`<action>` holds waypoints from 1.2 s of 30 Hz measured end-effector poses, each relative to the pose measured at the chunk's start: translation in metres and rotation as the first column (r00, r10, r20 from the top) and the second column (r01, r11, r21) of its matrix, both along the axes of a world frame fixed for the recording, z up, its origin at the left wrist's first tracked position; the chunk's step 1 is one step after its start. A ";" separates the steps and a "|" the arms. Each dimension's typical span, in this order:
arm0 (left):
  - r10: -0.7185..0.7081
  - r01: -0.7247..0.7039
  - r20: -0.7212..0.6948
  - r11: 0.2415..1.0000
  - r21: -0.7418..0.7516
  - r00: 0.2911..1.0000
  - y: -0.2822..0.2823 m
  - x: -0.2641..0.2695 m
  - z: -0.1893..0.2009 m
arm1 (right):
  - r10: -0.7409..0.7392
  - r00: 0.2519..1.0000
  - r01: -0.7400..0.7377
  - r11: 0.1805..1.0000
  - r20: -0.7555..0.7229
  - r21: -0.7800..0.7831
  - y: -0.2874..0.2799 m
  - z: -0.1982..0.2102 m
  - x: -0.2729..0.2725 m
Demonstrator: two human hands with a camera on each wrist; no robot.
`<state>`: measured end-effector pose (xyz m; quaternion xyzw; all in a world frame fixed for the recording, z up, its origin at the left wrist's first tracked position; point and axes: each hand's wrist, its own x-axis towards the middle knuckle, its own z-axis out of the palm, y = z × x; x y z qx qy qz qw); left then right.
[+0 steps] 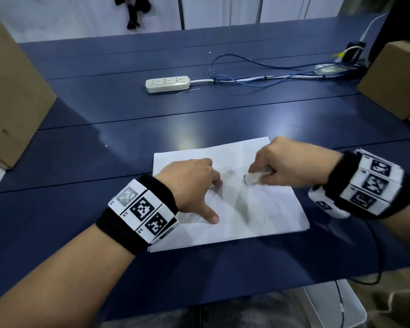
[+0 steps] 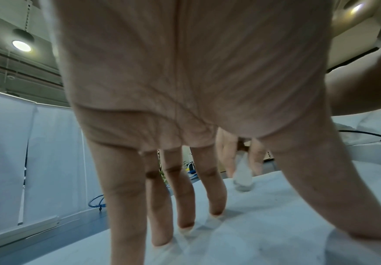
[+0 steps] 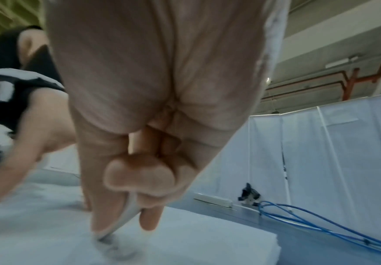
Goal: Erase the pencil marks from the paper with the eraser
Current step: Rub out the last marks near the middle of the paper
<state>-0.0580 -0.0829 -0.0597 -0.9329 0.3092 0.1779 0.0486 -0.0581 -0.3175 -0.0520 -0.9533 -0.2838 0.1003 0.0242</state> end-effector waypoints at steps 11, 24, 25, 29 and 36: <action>-0.040 0.039 -0.033 0.999 -0.017 0.999 -0.004 0.000 0.000 | -0.015 0.999 0.017 0.998 -0.033 0.059 -0.002 0.001 0.003; -0.024 0.023 -0.058 1.000 -0.011 0.998 -0.006 0.001 0.001 | 0.026 1.000 -0.027 0.999 0.002 0.018 -0.003 0.001 0.003; -0.020 0.019 -0.057 1.000 -0.008 0.998 -0.006 0.001 0.001 | 0.069 0.997 -0.069 0.997 -0.016 0.045 -0.003 0.001 -0.003; -0.013 0.013 -0.046 1.000 0.010 0.999 -0.005 0.003 -0.001 | 0.237 0.915 -0.220 0.971 -0.328 0.087 0.001 0.007 -0.043; -0.026 0.024 -0.065 0.999 -0.029 0.998 -0.004 0.002 0.000 | -0.036 0.998 0.037 0.999 -0.058 0.007 0.002 0.003 0.006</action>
